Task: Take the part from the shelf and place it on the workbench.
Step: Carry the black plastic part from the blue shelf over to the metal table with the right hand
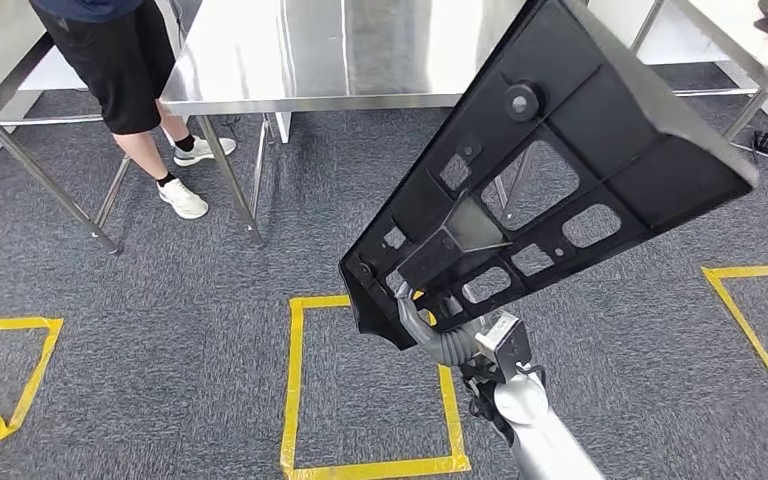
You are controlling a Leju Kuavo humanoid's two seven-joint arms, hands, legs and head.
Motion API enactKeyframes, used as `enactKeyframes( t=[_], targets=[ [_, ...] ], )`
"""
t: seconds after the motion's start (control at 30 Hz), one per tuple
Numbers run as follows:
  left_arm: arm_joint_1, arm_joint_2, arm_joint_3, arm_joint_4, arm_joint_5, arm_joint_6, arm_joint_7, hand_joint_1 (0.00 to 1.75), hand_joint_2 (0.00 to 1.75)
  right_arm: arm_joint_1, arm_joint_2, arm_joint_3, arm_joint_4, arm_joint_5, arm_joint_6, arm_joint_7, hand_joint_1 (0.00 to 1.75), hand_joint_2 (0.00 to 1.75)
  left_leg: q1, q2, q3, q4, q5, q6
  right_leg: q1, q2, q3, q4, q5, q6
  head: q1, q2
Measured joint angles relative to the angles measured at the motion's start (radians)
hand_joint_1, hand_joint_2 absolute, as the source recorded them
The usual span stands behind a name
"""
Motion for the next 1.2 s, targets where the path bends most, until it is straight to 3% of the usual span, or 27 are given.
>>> enactKeyframes(
  t=[0.1, 0.2, 0.3, 0.4, 0.47, 1.2],
  targets=[
    [0.001, 0.000, 0.000, 0.000, 0.001, 0.005, 0.000, 0.00, 1.75, -0.001, 0.002, 0.000, 0.000, -0.002, 0.001, 0.000, 1.75, 1.75, 0.003, 0.002, 0.005, -0.008, 0.005, 0.016, 0.000, 0.003, -0.001, 0.000, 0.001, -0.005, -0.002, 0.000],
    [0.000, 0.000, 0.000, 0.000, 0.001, 0.006, 0.000, 0.00, 1.75, -0.001, 0.003, 0.000, 0.000, -0.002, 0.002, 0.000, 1.75, 1.75, 0.003, 0.007, 0.011, -0.018, 0.006, 0.019, 0.005, 0.005, 0.000, 0.000, -0.001, -0.014, -0.004, 0.000],
    [0.000, -0.001, 0.000, 0.000, 0.001, 0.006, 0.000, 0.00, 1.75, -0.001, 0.003, 0.001, 0.000, -0.002, 0.002, 0.000, 1.75, 1.75, 0.005, 0.011, 0.013, -0.024, 0.006, 0.010, 0.009, 0.005, 0.000, 0.001, -0.001, -0.023, -0.003, 0.000],
    [0.000, -0.001, 0.000, 0.000, 0.001, 0.005, -0.002, 0.00, 1.75, -0.001, 0.002, 0.000, 0.000, -0.002, 0.002, 0.000, 1.75, 1.75, 0.008, 0.012, 0.014, -0.028, 0.007, -0.021, 0.011, 0.005, -0.001, 0.001, -0.001, -0.024, -0.003, 0.000],
    [0.000, -0.001, 0.000, 0.000, -0.001, 0.003, -0.003, 0.00, 1.75, -0.001, 0.002, 0.000, 0.000, -0.002, 0.002, 0.000, 1.75, 1.75, 0.008, 0.012, 0.014, -0.028, 0.007, -0.029, 0.012, 0.005, -0.001, 0.002, -0.001, -0.026, -0.003, 0.000],
    [0.000, -0.002, -0.001, 0.000, -0.008, 0.007, -0.006, 0.00, 1.75, -0.001, -0.003, 0.000, 0.000, -0.002, 0.010, 0.000, 1.75, 1.75, 0.000, 0.012, 0.013, -0.022, 0.005, -0.026, 0.005, 0.005, 0.000, 0.001, 0.000, -0.026, -0.003, 0.000]
  ],
)
